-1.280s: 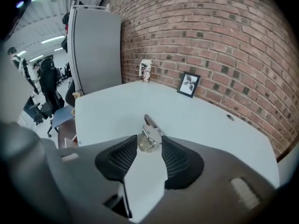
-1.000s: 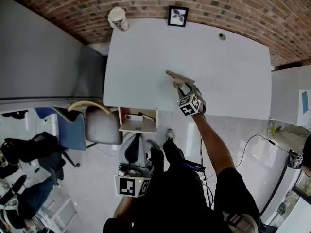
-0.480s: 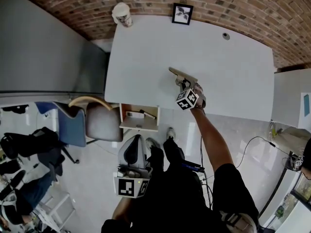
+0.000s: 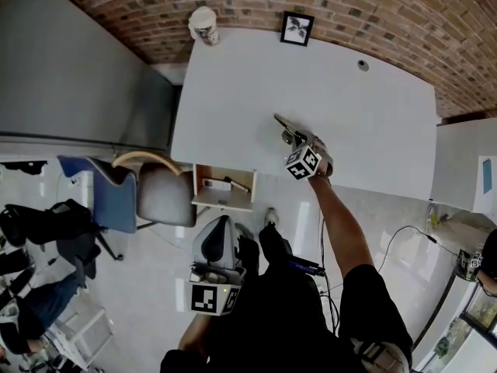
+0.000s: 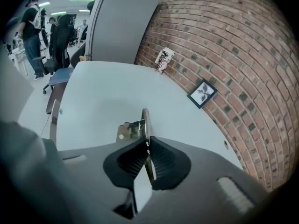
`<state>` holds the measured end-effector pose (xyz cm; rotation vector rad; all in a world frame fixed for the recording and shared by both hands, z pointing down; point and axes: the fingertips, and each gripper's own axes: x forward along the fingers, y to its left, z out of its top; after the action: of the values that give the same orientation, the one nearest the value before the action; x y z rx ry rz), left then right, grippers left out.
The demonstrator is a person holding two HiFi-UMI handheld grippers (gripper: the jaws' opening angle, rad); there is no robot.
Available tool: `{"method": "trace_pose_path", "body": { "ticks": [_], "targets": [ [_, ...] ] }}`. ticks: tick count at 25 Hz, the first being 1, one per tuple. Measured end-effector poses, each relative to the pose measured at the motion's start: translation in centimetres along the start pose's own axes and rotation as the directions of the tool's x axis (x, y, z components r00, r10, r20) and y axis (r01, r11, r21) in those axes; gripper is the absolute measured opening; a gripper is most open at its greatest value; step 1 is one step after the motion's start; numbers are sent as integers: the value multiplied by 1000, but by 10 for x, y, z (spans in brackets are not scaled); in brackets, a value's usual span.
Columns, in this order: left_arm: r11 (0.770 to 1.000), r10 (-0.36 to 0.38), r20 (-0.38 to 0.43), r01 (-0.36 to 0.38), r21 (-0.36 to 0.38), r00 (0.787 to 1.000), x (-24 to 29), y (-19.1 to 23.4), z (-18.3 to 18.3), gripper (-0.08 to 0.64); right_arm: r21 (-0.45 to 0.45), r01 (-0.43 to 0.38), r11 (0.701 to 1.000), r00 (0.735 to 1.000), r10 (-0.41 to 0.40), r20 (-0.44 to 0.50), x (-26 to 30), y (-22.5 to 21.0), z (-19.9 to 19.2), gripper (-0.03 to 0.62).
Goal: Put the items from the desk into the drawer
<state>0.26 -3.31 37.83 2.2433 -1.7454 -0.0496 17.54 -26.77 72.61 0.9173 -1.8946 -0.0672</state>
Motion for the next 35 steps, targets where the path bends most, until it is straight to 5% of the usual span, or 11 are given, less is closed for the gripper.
{"method": "trace_pose_path", "body": {
  "ticks": [9, 19, 35],
  "targets": [
    [1000, 14, 33, -14, 10, 999, -15, -4, 7, 20, 51, -46, 998, 999, 45, 10, -25, 11, -8, 12],
    [997, 71, 80, -73, 24, 994, -53, -2, 16, 20, 77, -118, 990, 984, 106, 142, -103, 45, 18, 12],
    [950, 309, 138, -313, 11, 941, -130, 34, 12, 20, -102, -388, 916, 859, 399, 320, -186, 189, 88, 12]
  ]
}}
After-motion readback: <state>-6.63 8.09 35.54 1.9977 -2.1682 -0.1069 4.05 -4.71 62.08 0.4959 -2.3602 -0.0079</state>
